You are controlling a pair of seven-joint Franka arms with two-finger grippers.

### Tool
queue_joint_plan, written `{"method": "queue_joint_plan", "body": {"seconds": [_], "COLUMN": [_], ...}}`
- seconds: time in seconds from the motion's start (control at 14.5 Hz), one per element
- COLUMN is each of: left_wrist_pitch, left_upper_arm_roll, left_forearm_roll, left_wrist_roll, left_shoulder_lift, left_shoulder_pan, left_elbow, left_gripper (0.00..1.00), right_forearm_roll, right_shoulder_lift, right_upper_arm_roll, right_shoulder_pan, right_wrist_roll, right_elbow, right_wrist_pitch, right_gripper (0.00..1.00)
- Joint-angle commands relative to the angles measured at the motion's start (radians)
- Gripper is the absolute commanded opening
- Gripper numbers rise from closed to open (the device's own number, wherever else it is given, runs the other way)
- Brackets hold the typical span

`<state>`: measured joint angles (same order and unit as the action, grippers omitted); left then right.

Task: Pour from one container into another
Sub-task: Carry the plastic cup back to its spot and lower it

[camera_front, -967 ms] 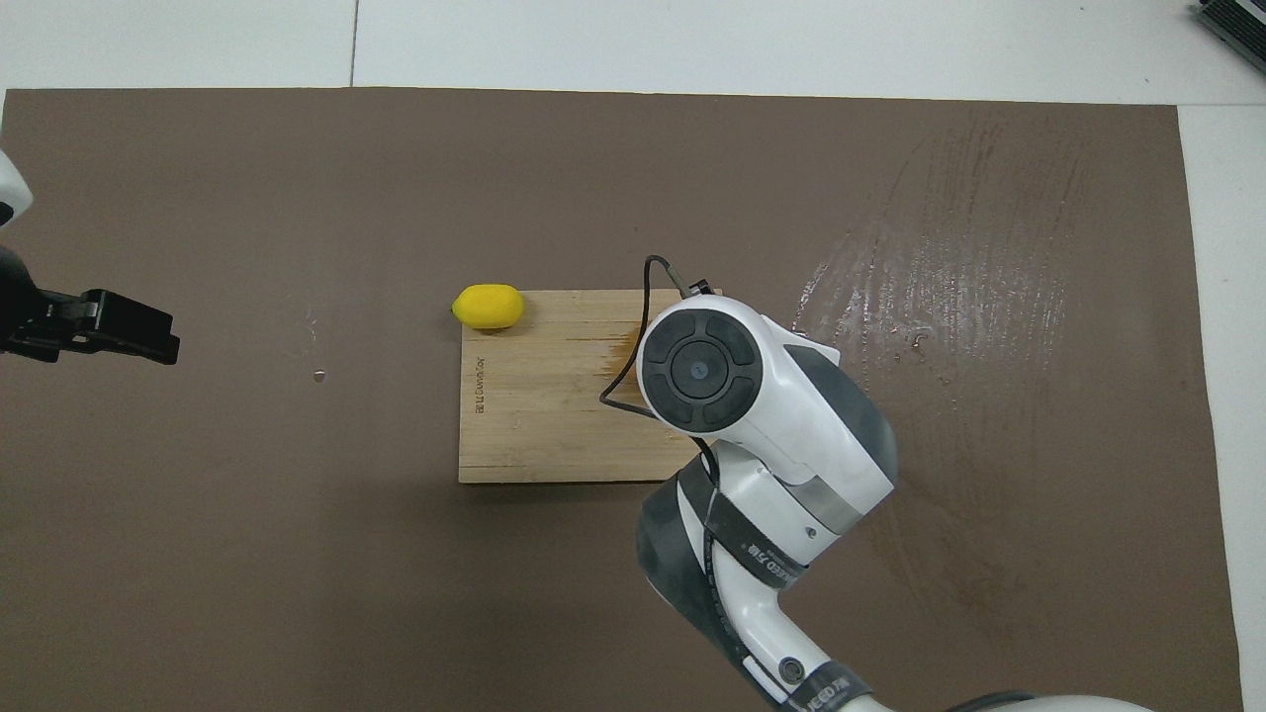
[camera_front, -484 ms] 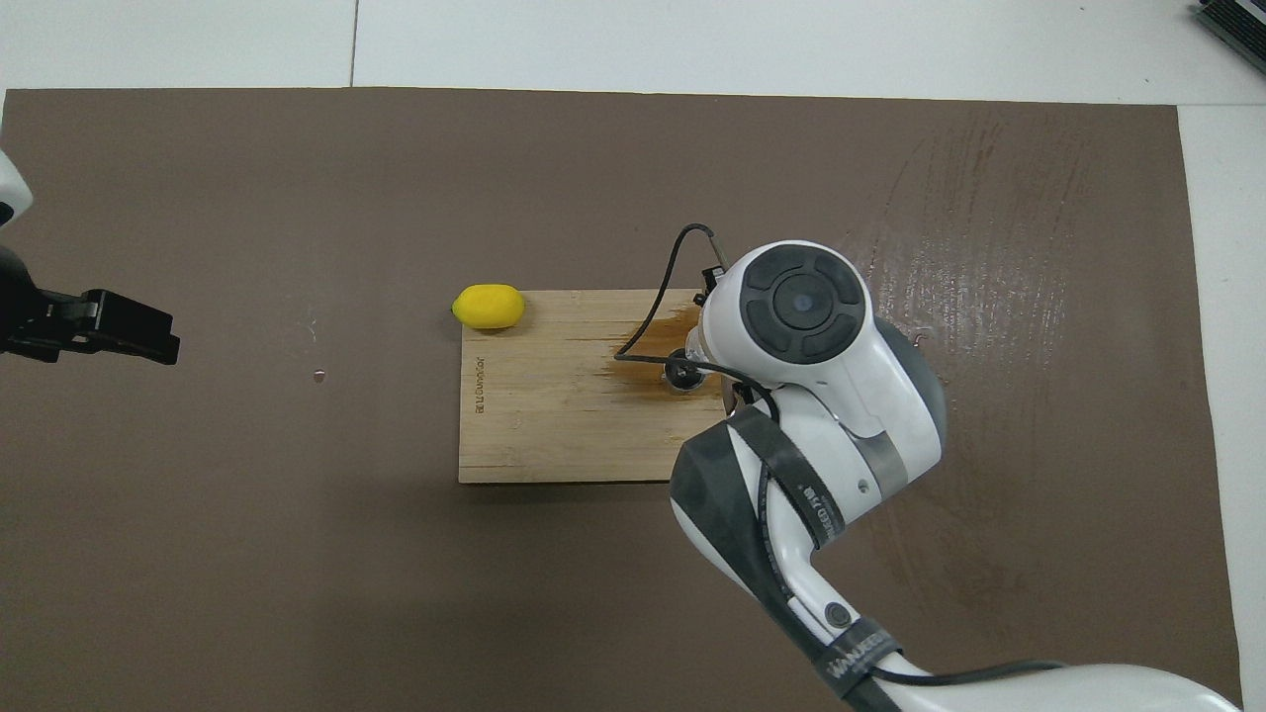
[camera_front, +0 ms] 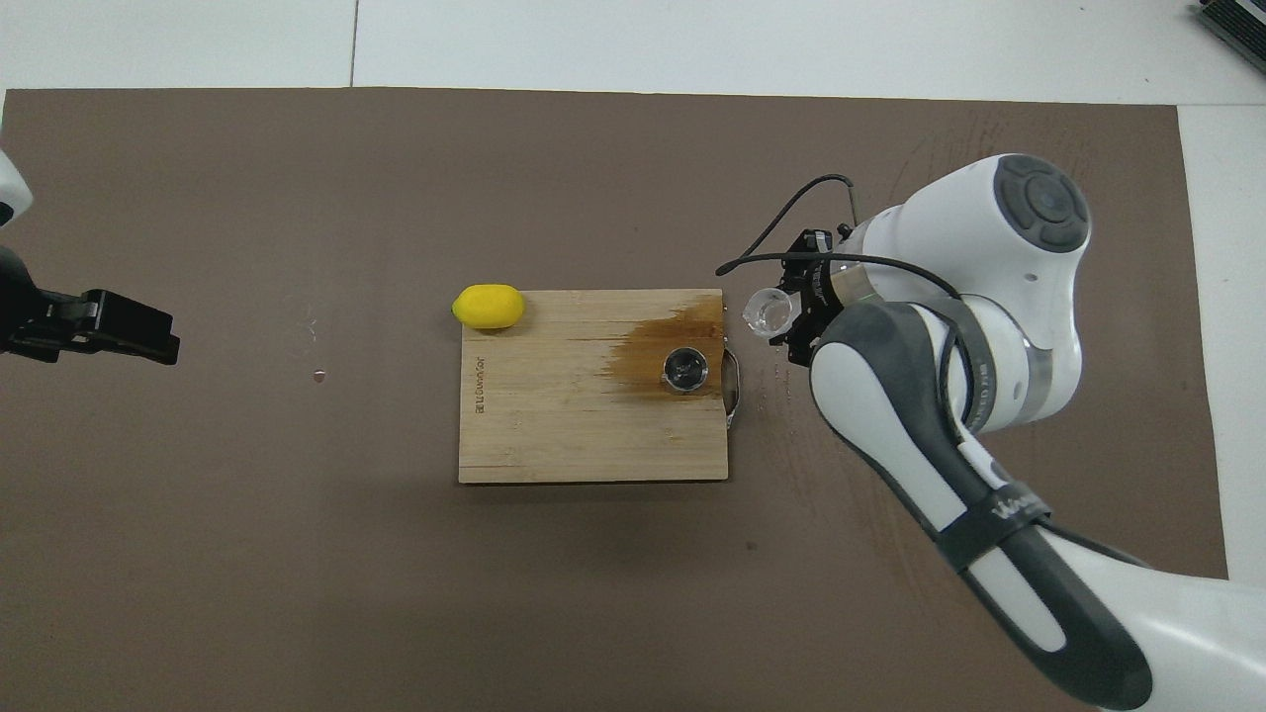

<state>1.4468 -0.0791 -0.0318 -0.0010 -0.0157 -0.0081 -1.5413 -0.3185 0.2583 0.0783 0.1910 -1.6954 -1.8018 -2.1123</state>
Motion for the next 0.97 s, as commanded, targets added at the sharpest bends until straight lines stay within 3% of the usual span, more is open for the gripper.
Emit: {"method": "queue_joint_plan", "body": {"seconds": [0.0,0.21,0.41,0.9], "left_wrist_pitch": [-0.006,-0.006,-0.006,-0.006], "left_upper_arm_roll": [-0.001,-0.001,-0.001,-0.001], "left_forearm_roll": [0.013,0.013,0.013,0.013], "left_wrist_roll": [0.001,0.001,0.001,0.001], "left_shoulder_lift": [-0.027,-0.027,-0.027,-0.027], "left_shoulder_pan": [0.0,0.0,0.0,0.0], "left_elbow": [-0.026,-0.026,-0.026,-0.026], "left_gripper": [1.0,1.0,1.0,1.0], "right_forearm_roll": [-0.184,-0.295,-0.318,-0.379], "right_shoulder_lift": [-0.017,-0.033,-0.027,0.055], "right_upper_arm_roll": [0.014,0.014,0.014,0.014], "right_shoulder_pan": [-0.119,-0.223,-0.347,-0.479], "right_wrist_roll": [0.159,0.302,0.573,0.789], "right_elbow": [-0.066,-0.111,-0.155,-0.179], "right_wrist_pitch": [-0.017,0.001,0.032,0.058], "right_gripper": [0.0,0.0,0.0,0.0]}}
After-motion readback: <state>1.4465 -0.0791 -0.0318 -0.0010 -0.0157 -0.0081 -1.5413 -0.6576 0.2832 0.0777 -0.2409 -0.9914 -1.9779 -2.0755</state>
